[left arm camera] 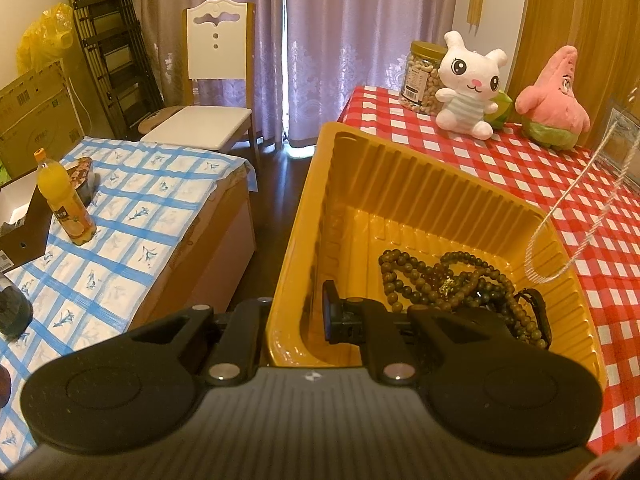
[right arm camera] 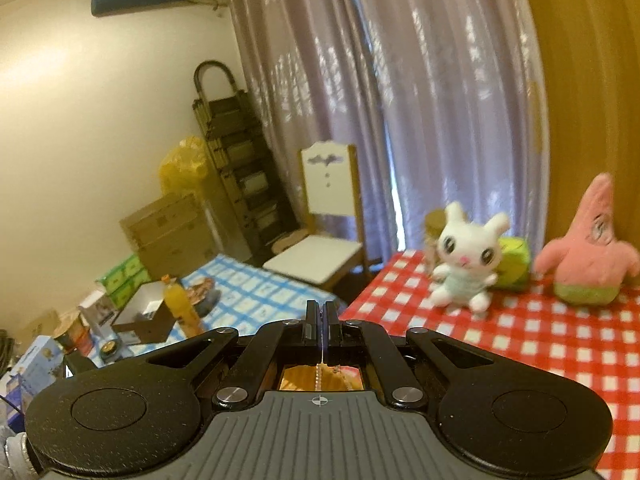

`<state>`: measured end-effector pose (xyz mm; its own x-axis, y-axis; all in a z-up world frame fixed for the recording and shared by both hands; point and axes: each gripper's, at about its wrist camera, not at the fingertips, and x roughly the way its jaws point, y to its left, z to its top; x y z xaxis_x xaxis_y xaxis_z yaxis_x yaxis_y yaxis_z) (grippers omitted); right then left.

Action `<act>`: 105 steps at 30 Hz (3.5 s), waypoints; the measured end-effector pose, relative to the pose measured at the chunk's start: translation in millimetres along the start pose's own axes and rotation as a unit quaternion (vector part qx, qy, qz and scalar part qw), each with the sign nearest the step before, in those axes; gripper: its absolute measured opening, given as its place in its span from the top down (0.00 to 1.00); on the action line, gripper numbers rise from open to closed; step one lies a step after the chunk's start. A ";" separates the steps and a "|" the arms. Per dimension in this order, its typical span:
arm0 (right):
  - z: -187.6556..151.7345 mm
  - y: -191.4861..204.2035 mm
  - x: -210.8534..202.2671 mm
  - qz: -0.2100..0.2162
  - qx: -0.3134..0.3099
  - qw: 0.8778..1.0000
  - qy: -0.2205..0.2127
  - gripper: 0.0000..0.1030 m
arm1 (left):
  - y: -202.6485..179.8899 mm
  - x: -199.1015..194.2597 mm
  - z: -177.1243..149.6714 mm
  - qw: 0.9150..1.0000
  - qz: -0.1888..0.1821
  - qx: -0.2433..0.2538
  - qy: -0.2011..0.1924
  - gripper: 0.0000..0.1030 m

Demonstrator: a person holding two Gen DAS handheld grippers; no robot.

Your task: Organize jewelry

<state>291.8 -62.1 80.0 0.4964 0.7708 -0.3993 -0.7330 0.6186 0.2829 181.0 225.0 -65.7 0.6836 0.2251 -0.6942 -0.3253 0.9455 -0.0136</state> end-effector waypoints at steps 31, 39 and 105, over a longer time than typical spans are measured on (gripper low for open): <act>-72.0 -2.3 75.7 -0.002 0.054 0.988 0.145 0.99 | 4.8 9.8 1.9 1.000 -0.007 -0.004 0.008 0.90; -85.2 -7.9 80.1 -0.029 0.058 0.983 0.171 0.99 | 5.8 10.4 1.7 1.000 -0.006 -0.005 0.009 0.90; -147.7 10.3 -65.8 -0.251 0.135 0.953 0.098 0.39 | -53.9 -74.5 -15.0 0.992 -0.072 0.101 -0.018 0.19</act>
<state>182.9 -129.0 -19.6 0.6369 0.3398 -0.6920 -0.2653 0.9394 0.2171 137.8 153.8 -24.0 0.7373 0.0888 -0.6697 -0.0873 0.9955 0.0360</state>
